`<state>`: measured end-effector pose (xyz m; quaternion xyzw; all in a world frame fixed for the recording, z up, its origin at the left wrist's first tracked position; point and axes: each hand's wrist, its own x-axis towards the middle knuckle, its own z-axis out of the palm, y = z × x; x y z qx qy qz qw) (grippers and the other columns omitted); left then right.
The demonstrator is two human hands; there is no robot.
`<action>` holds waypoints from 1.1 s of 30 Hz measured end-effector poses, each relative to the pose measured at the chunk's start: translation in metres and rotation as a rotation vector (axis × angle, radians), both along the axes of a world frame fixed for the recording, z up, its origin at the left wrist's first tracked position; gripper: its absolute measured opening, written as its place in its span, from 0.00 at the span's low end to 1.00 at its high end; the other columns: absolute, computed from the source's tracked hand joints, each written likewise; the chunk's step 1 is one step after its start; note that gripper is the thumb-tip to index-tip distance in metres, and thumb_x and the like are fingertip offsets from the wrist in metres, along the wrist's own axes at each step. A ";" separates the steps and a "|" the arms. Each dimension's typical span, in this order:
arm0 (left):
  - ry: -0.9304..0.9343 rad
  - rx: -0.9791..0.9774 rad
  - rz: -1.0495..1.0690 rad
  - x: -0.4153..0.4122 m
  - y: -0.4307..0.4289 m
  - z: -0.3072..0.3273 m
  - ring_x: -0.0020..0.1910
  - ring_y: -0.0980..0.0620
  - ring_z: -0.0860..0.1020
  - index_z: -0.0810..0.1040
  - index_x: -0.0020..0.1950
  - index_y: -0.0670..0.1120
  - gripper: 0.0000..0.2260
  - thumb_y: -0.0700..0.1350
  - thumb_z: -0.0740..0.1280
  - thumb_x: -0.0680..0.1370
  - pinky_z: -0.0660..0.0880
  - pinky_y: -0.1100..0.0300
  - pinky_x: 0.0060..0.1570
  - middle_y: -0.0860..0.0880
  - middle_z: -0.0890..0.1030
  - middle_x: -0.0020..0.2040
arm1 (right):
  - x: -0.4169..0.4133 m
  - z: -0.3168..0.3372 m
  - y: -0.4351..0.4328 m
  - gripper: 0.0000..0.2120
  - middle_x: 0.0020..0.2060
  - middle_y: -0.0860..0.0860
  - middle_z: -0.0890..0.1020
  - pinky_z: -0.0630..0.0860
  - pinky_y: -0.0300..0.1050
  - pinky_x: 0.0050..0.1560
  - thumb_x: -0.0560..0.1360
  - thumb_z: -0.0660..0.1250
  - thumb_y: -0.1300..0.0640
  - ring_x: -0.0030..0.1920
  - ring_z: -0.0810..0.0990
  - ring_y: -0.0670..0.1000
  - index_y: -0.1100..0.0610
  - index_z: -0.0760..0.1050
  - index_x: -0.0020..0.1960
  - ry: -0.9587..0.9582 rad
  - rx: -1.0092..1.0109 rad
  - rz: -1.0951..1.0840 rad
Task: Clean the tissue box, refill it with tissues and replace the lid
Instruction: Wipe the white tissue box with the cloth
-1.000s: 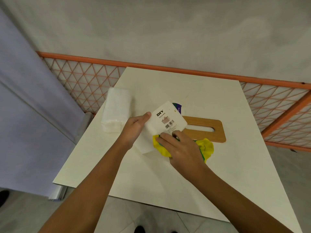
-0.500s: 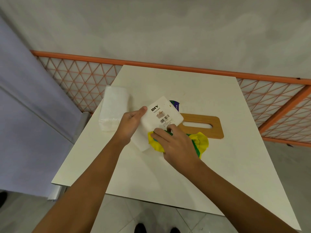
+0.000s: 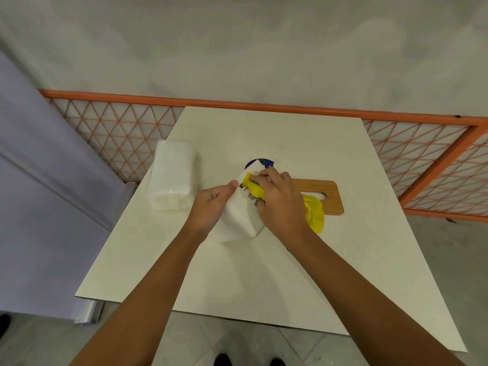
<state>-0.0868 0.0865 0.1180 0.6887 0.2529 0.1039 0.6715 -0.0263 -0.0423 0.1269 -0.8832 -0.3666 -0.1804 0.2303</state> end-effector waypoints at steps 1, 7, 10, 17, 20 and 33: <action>0.003 0.024 -0.015 0.000 -0.001 0.000 0.30 0.57 0.69 0.74 0.31 0.46 0.16 0.50 0.65 0.78 0.66 0.67 0.35 0.52 0.72 0.30 | 0.003 0.003 0.001 0.19 0.43 0.54 0.82 0.75 0.41 0.32 0.57 0.73 0.65 0.37 0.80 0.58 0.59 0.82 0.49 0.024 -0.011 -0.004; 0.035 0.047 -0.077 -0.001 -0.005 -0.002 0.29 0.59 0.73 0.80 0.38 0.44 0.10 0.48 0.67 0.76 0.69 0.70 0.31 0.54 0.76 0.30 | 0.010 0.008 -0.003 0.19 0.56 0.55 0.78 0.75 0.48 0.45 0.70 0.65 0.62 0.50 0.76 0.59 0.59 0.76 0.61 0.167 -0.026 -0.089; 0.020 0.038 -0.073 -0.003 -0.004 -0.001 0.27 0.59 0.70 0.76 0.34 0.43 0.12 0.46 0.67 0.76 0.66 0.70 0.29 0.55 0.73 0.26 | 0.002 0.005 -0.002 0.18 0.45 0.54 0.82 0.74 0.41 0.35 0.62 0.66 0.62 0.39 0.80 0.58 0.60 0.81 0.51 0.101 0.018 0.051; 0.024 0.030 -0.077 -0.005 -0.006 -0.001 0.37 0.50 0.69 0.76 0.44 0.30 0.18 0.47 0.68 0.76 0.64 0.61 0.35 0.43 0.72 0.37 | 0.009 0.012 -0.004 0.19 0.54 0.54 0.79 0.75 0.46 0.43 0.68 0.65 0.64 0.49 0.77 0.59 0.59 0.77 0.59 0.158 -0.001 -0.067; 0.032 0.034 -0.083 -0.005 -0.005 0.002 0.32 0.55 0.68 0.76 0.38 0.34 0.15 0.47 0.68 0.76 0.64 0.66 0.32 0.48 0.71 0.32 | 0.000 0.008 -0.006 0.19 0.45 0.53 0.82 0.76 0.41 0.34 0.61 0.65 0.62 0.39 0.80 0.57 0.60 0.81 0.51 0.089 -0.014 0.067; 0.053 0.019 -0.056 -0.004 -0.006 0.003 0.38 0.49 0.72 0.78 0.46 0.32 0.16 0.47 0.68 0.76 0.66 0.61 0.37 0.43 0.76 0.40 | 0.025 -0.008 -0.020 0.14 0.56 0.55 0.78 0.73 0.47 0.48 0.75 0.61 0.63 0.54 0.76 0.57 0.60 0.76 0.60 0.347 0.115 -0.216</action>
